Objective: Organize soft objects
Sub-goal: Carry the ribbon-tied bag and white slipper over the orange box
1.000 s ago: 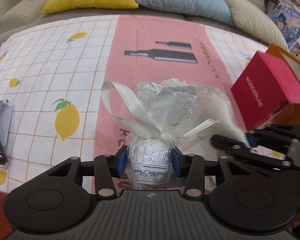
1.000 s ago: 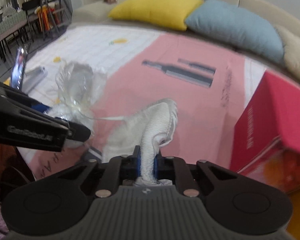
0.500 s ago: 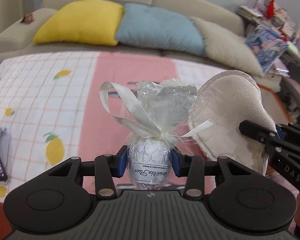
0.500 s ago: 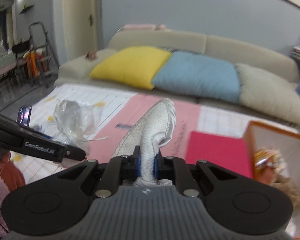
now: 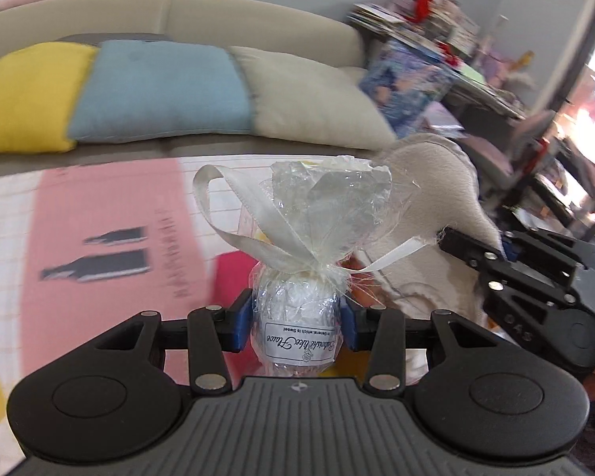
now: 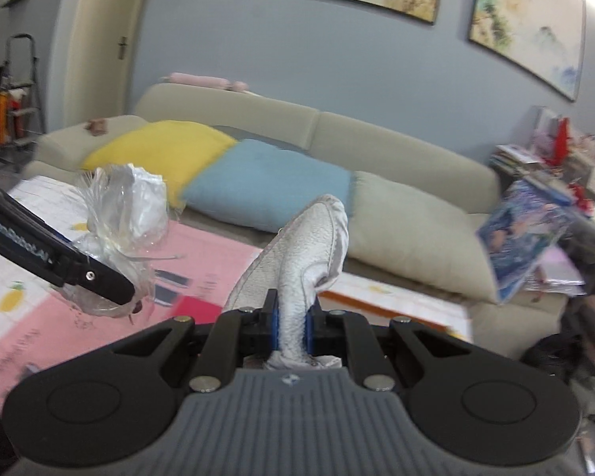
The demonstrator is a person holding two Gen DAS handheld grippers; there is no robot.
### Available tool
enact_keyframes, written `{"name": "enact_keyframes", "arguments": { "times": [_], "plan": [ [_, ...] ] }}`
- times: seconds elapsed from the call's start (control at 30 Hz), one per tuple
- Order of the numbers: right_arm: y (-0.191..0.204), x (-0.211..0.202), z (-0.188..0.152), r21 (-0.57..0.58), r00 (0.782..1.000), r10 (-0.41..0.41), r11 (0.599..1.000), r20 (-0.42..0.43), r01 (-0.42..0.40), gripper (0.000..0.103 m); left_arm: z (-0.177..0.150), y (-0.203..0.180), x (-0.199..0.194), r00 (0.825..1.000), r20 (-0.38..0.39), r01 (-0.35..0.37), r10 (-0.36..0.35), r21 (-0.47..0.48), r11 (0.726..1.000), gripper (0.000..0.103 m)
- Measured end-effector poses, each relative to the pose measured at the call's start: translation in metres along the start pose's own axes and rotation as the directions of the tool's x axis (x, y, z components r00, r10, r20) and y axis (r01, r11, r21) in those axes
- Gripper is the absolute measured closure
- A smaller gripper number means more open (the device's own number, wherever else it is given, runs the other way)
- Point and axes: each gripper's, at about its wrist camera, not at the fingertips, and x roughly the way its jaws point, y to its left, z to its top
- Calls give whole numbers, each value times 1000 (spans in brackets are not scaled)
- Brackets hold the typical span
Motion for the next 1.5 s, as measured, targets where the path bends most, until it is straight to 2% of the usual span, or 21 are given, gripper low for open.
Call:
{"name": "enact_keyframes", "arguments": {
  "times": [0.2,0.4,0.57,0.7,0.9,1.03,1.17,1.27,1.4,1.5],
  "plan": [
    [-44,23,-5,38,996,-63,997,-57,65,93,27,-43,43,997,-36,68,-66,69,995,54],
    [-65,49,-25,15,985,-116,993,-129,119,93,35,-68,90,991,-114,86,-74,111,990,54],
    [-79,76,-46,-21,969,-137,991,-203,136,93,34,-87,118,987,-158,55,-23,203,978,54],
    [-85,95,-63,-10,957,-115,993,-267,116,93,31,-98,143,979,-202,38,13,247,968,54],
    [-78,110,-80,-38,938,-115,993,-328,109,91,20,-101,171,964,-256,7,72,296,955,54],
    [-76,122,-89,-70,917,-130,991,-377,111,89,17,-104,183,959,-262,-10,104,337,942,54],
    [-73,124,-95,-81,907,-131,991,-401,107,82,17,-107,189,958,-262,-13,116,364,931,53],
    [-71,123,-95,-103,905,-147,988,-400,116,76,19,-106,194,958,-262,-16,116,355,935,50],
    [-71,117,-89,-93,909,-147,988,-390,120,53,21,-99,197,960,-259,-15,104,325,946,44],
    [-72,113,-87,-96,912,-156,987,-381,128,43,23,-96,193,962,-259,0,85,309,951,37]
  ]
}}
